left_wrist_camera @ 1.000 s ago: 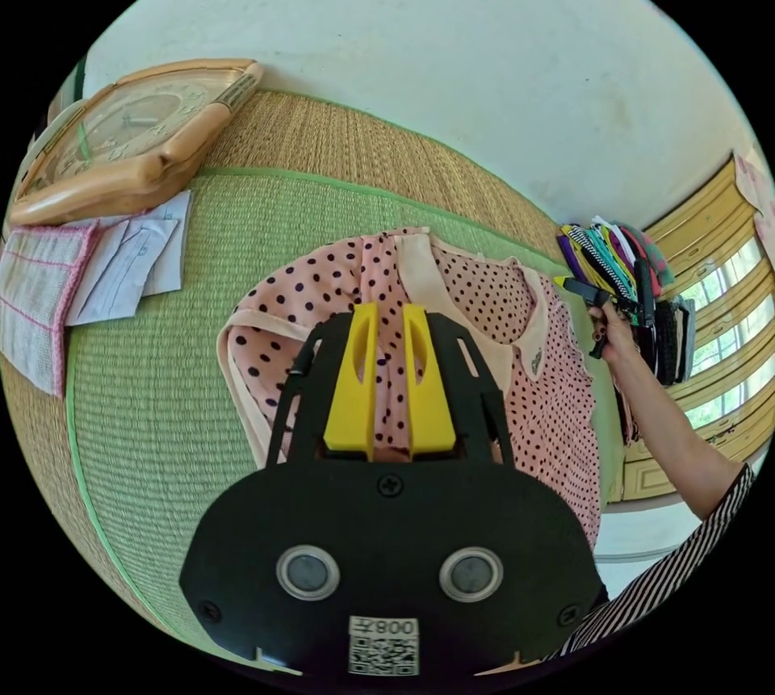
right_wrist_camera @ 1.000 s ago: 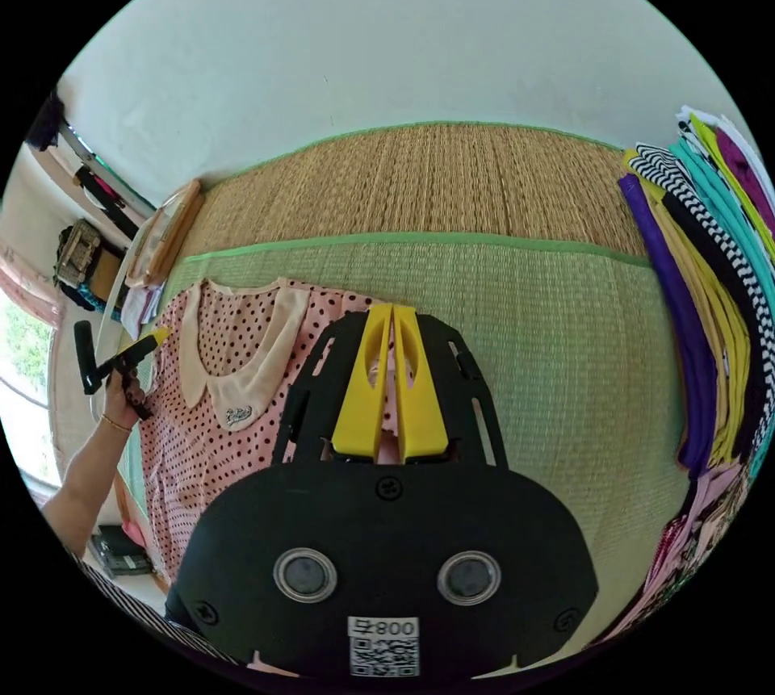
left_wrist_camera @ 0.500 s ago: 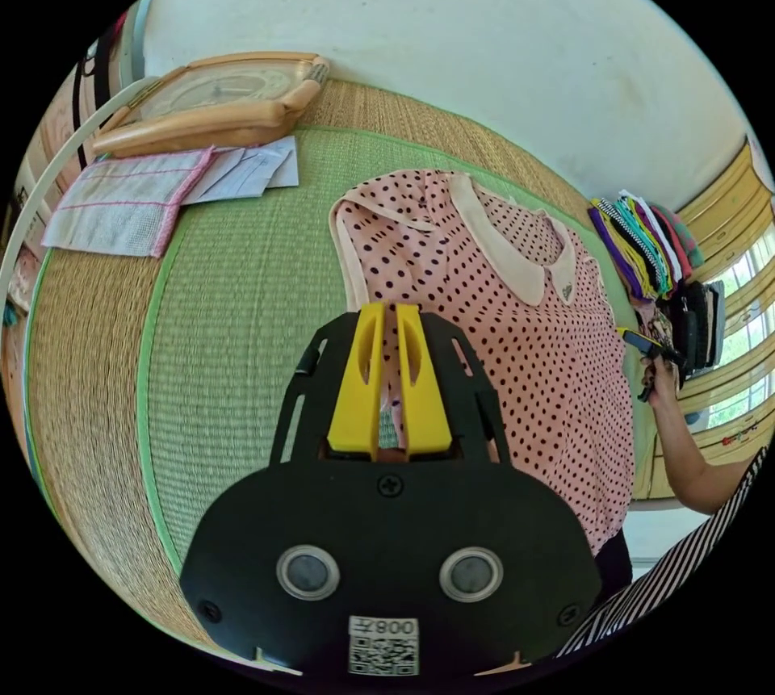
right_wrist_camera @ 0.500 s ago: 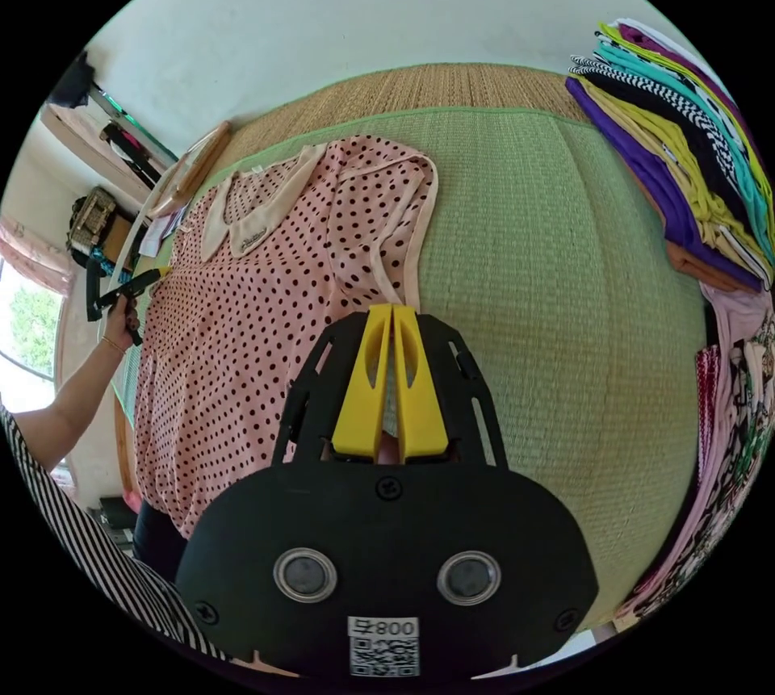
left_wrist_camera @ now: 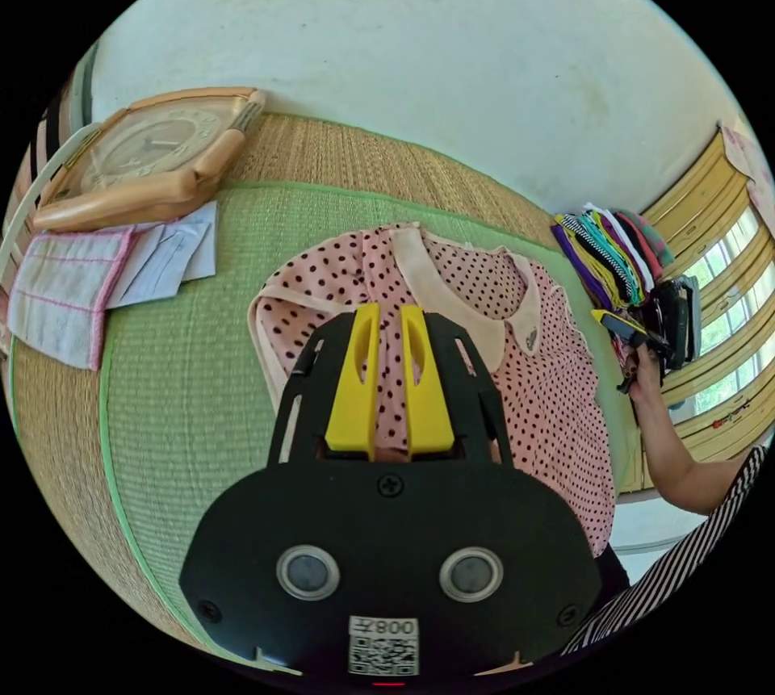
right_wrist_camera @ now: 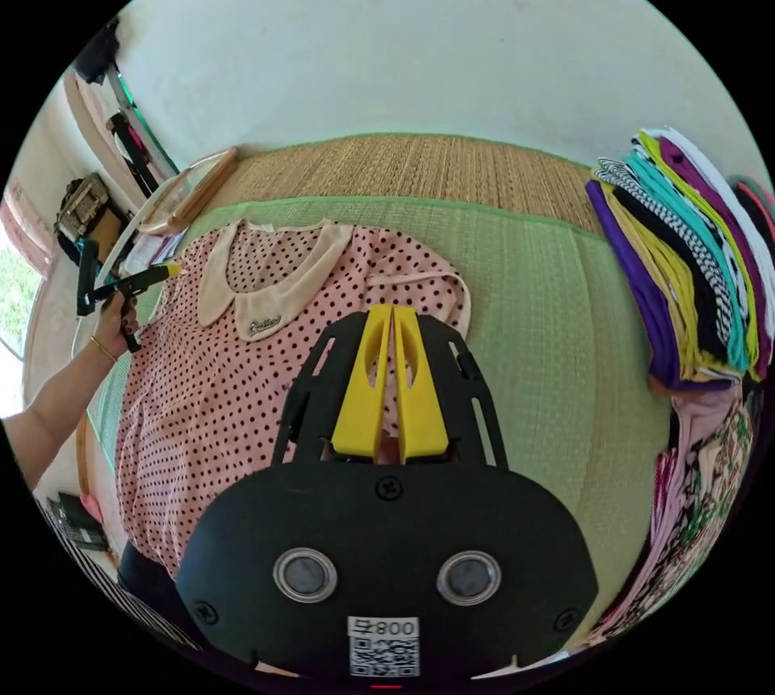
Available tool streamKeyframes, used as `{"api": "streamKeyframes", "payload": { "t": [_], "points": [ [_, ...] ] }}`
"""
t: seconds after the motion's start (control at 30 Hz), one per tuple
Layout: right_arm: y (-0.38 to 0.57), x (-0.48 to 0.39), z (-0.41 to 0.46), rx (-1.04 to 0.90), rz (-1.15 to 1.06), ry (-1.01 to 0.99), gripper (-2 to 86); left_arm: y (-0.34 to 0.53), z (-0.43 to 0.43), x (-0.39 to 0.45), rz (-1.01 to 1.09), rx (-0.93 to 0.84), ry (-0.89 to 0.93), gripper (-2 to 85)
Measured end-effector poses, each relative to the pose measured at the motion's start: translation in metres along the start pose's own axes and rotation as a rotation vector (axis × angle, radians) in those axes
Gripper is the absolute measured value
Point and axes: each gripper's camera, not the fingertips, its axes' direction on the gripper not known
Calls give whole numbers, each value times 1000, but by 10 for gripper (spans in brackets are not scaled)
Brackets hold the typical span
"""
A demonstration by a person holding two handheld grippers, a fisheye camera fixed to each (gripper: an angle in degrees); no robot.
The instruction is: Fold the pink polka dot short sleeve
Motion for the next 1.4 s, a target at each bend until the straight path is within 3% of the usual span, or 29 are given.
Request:
{"api": "streamKeyframes", "payload": {
  "t": [0.2, 0.43, 0.57, 0.73, 1.0, 1.17, 1.4],
  "points": [
    [-84, 0, 71, -164, -17, 82, 1, -8, 23, -6, -40, -42, -61, 14],
    [-120, 26, 46, -158, -3, 83, 1, 14, -9, -3, -44, -31, -74, 9],
    [-108, 34, -1, -104, -9, 91, 1, 66, -64, 1, -22, 16, 22, 20],
    [-38, 55, -90, -71, 10, -35, 2, 167, -140, -11, -56, 4, 66, 49],
    [122, 96, -190, -187, 184, -249, 7, 380, -240, -49, -343, -145, 160, 78],
    [190, 102, -223, -255, 269, -337, 25, 470, -267, -42, -432, -215, 182, 86],
    [231, 93, -220, -357, 318, -412, 72, 535, -253, -43, -519, -245, 398, 91]
  ]
}}
